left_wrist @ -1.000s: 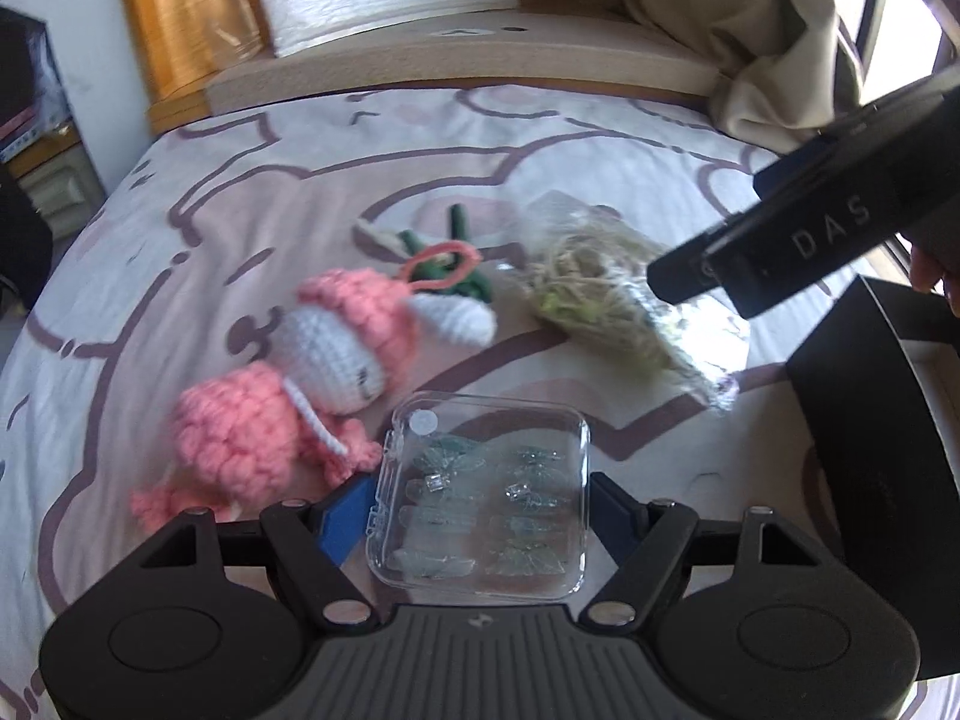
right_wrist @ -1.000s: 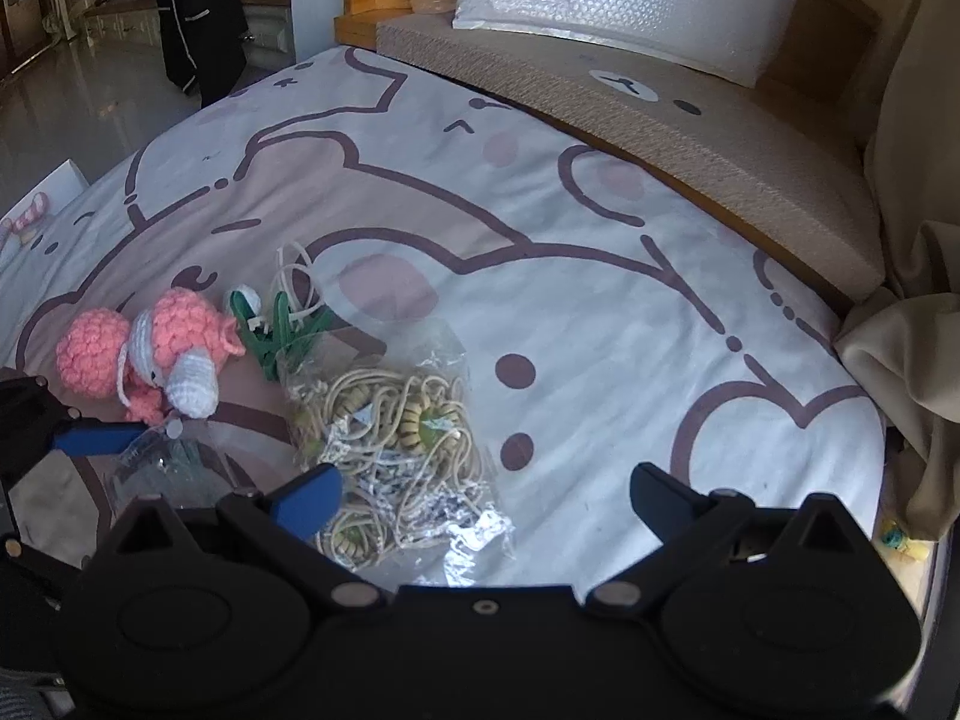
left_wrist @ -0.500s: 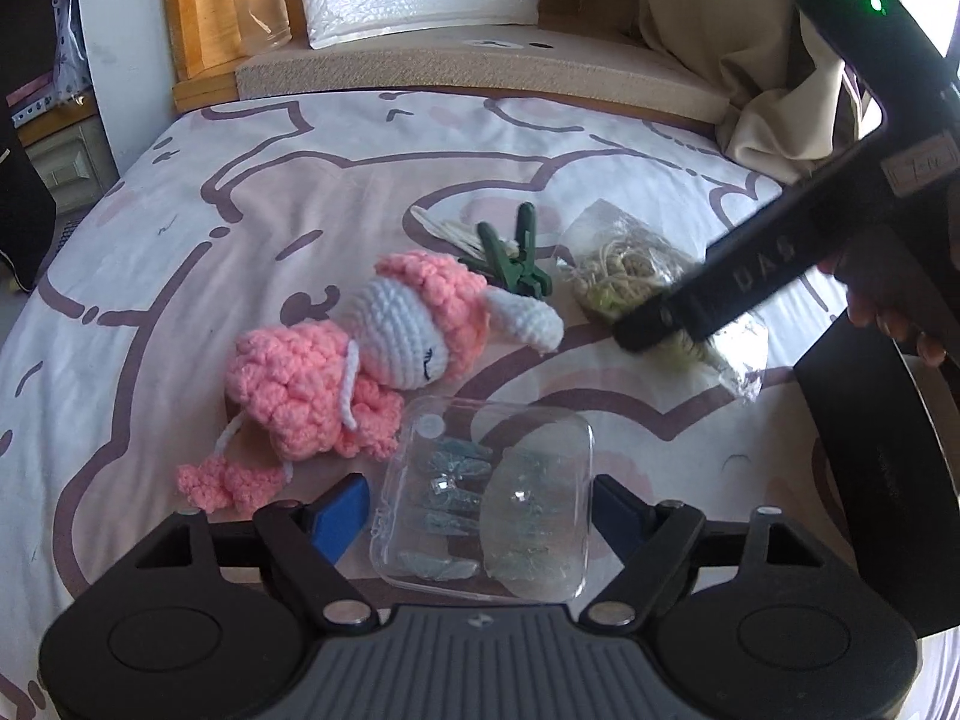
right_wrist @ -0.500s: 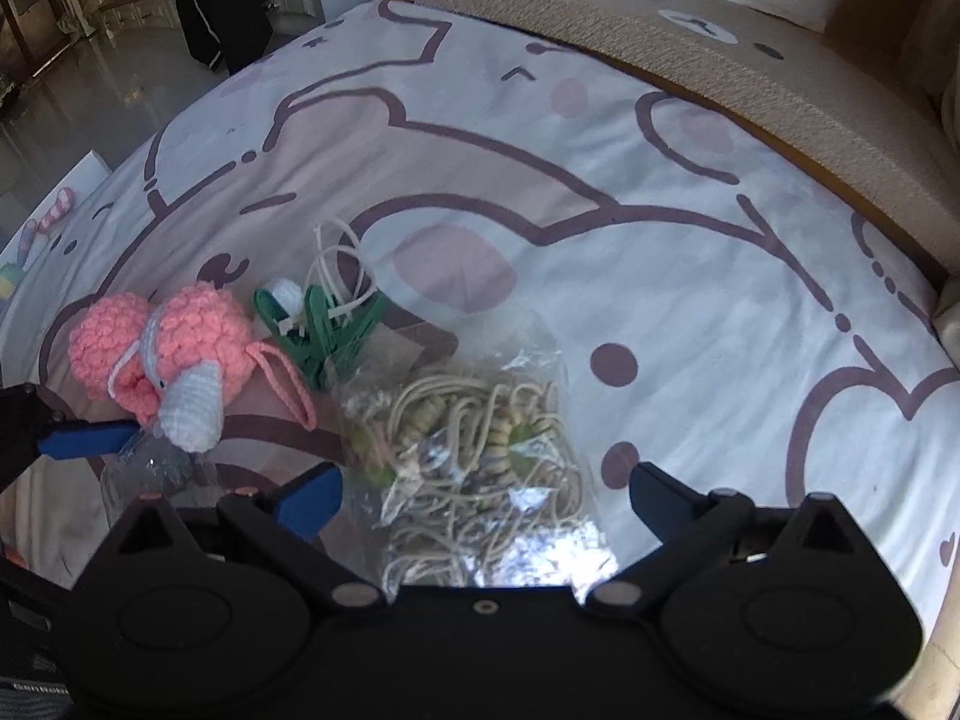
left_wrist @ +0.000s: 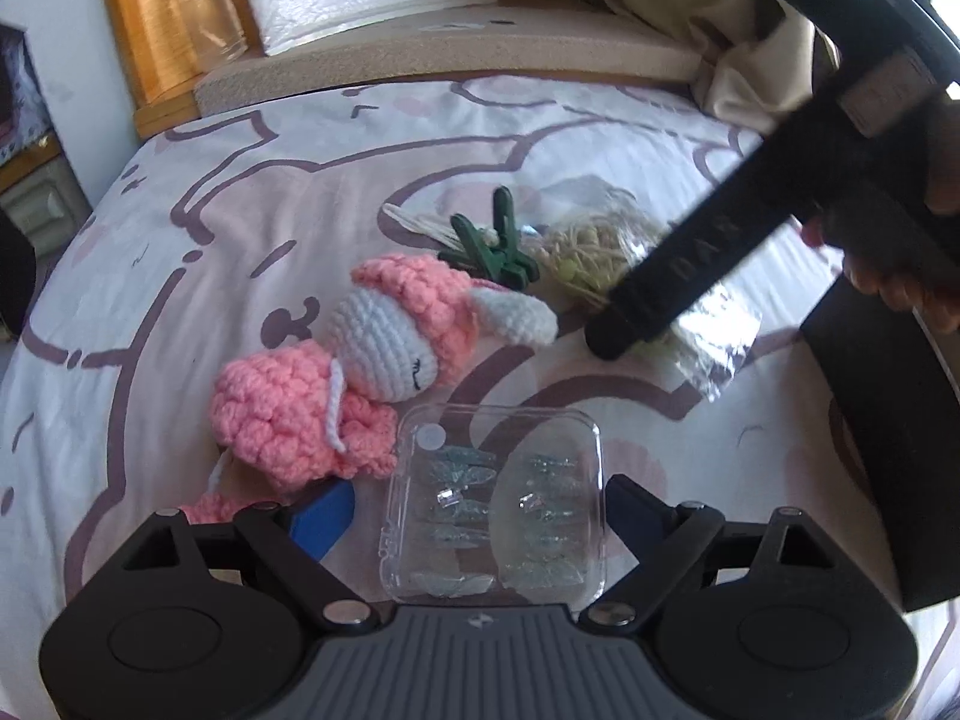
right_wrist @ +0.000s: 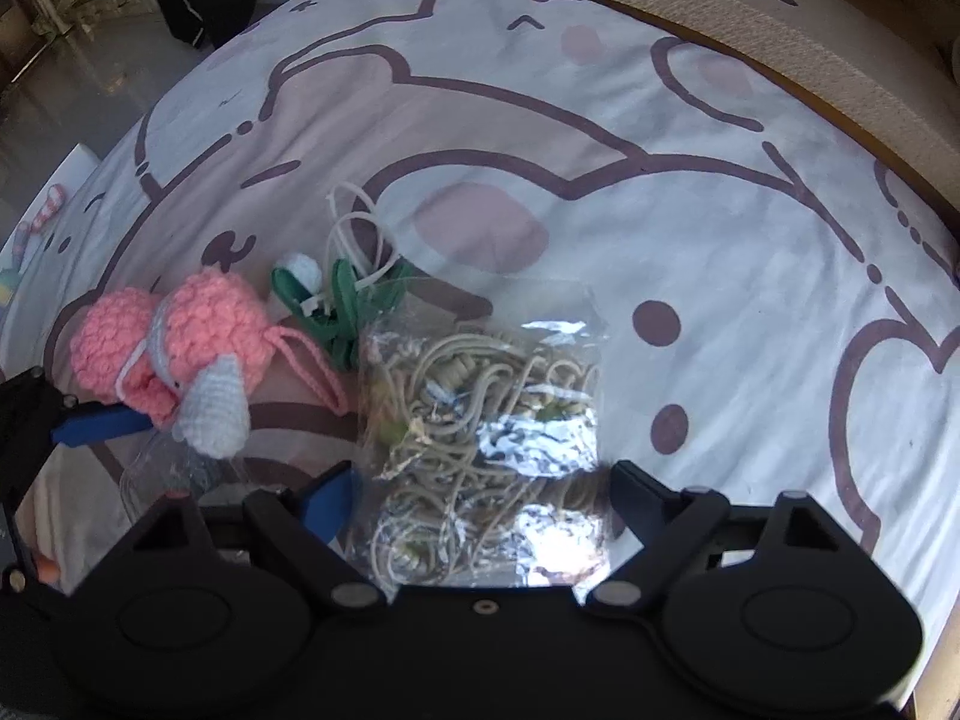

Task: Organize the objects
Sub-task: 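Move the left tool to the clear plastic clip box while the right tool approaches the clear bag of cords, then grasp the clear plastic box with the left gripper while the right gripper grasps the bag of cords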

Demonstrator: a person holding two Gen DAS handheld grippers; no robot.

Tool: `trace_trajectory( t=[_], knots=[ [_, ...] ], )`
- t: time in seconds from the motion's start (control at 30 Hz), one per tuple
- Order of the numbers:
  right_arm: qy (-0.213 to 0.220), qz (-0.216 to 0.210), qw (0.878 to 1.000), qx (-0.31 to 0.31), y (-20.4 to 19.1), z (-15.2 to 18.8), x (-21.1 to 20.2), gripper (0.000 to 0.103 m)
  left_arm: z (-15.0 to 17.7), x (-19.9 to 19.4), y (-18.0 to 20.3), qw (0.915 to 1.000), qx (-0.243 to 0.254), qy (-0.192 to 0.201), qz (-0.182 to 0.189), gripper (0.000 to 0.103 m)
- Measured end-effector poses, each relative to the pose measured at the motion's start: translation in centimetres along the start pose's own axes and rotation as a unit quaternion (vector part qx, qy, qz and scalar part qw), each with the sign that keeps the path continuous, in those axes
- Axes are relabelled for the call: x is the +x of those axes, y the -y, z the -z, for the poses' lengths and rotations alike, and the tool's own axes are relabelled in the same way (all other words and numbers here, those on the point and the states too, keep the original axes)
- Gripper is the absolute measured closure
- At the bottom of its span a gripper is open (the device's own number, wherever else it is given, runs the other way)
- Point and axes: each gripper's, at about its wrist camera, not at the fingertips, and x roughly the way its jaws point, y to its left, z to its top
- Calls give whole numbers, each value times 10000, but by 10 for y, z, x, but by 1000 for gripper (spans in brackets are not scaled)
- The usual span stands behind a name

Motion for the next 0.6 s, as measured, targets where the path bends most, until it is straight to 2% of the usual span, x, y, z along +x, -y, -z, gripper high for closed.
trace_trajectory(
  t=[0.07,0.2,0.4,0.6],
  knots=[
    [40,89,9999,52,-1,0,1,16,-2,1,0,10000,3,-67,10,14],
    [145,129,9998,93,-2,4,-4,23,-5,-2,-2,9999,7,-97,122,29],
    [348,135,9993,16,-15,23,-14,32,-2,-6,1,9998,-71,-119,126,30],
    [610,212,9970,436,-15,41,-31,36,1,-20,-5,9991,-373,-112,186,30]
  ],
)
